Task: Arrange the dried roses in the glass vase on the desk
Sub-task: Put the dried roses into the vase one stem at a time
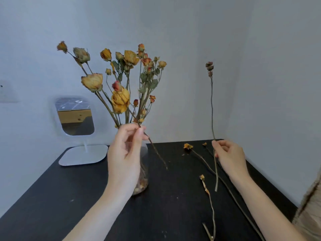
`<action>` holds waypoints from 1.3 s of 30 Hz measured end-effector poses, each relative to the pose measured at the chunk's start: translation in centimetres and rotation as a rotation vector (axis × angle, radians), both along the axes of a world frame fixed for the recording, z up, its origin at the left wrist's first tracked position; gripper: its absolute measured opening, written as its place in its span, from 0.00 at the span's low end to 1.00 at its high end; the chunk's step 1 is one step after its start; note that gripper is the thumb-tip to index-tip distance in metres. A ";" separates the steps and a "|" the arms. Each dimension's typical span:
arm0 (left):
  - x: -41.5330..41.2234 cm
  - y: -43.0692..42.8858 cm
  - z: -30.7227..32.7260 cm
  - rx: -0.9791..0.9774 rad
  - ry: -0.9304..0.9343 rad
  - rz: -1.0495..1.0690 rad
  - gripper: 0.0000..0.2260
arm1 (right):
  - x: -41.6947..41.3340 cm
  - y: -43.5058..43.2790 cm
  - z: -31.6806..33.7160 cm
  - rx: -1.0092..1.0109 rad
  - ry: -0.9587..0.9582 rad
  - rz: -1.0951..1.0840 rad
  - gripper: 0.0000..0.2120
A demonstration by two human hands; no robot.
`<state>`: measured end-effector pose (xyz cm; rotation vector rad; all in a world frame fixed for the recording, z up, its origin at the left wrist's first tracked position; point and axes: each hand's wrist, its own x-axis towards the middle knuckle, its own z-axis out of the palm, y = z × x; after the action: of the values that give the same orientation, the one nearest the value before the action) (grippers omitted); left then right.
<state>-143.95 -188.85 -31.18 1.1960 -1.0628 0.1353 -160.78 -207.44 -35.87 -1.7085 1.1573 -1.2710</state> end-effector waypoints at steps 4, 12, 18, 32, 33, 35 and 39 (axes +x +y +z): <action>3.3 2.9 2.1 -0.153 -0.100 0.249 0.08 | 1.7 0.9 0.1 -0.023 0.021 0.050 0.05; 6.2 3.6 5.9 -0.297 -0.208 0.424 0.07 | 2.5 1.5 0.5 -0.043 0.033 0.082 0.02; 6.2 2.5 5.8 -0.167 -0.256 0.423 0.03 | 2.4 1.5 0.5 -0.043 0.046 0.070 0.03; 5.8 0.0 6.6 -0.005 -0.362 0.373 0.06 | 3.2 1.8 0.4 -0.036 0.056 0.093 0.02; 5.5 -0.4 6.9 0.014 -0.397 0.373 0.06 | 3.3 1.9 0.4 -0.031 0.054 0.099 0.01; 5.3 -1.0 7.4 0.052 -0.418 0.372 0.06 | 3.6 2.1 0.5 -0.027 0.052 0.111 0.01; 5.8 -1.6 7.9 0.090 -0.381 0.435 0.07 | 3.8 2.5 0.8 -0.026 0.046 0.122 0.02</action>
<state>-138.17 -190.45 -23.29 1.5087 -1.1273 0.6813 -156.95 -204.96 -35.08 -1.8076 1.0491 -1.1828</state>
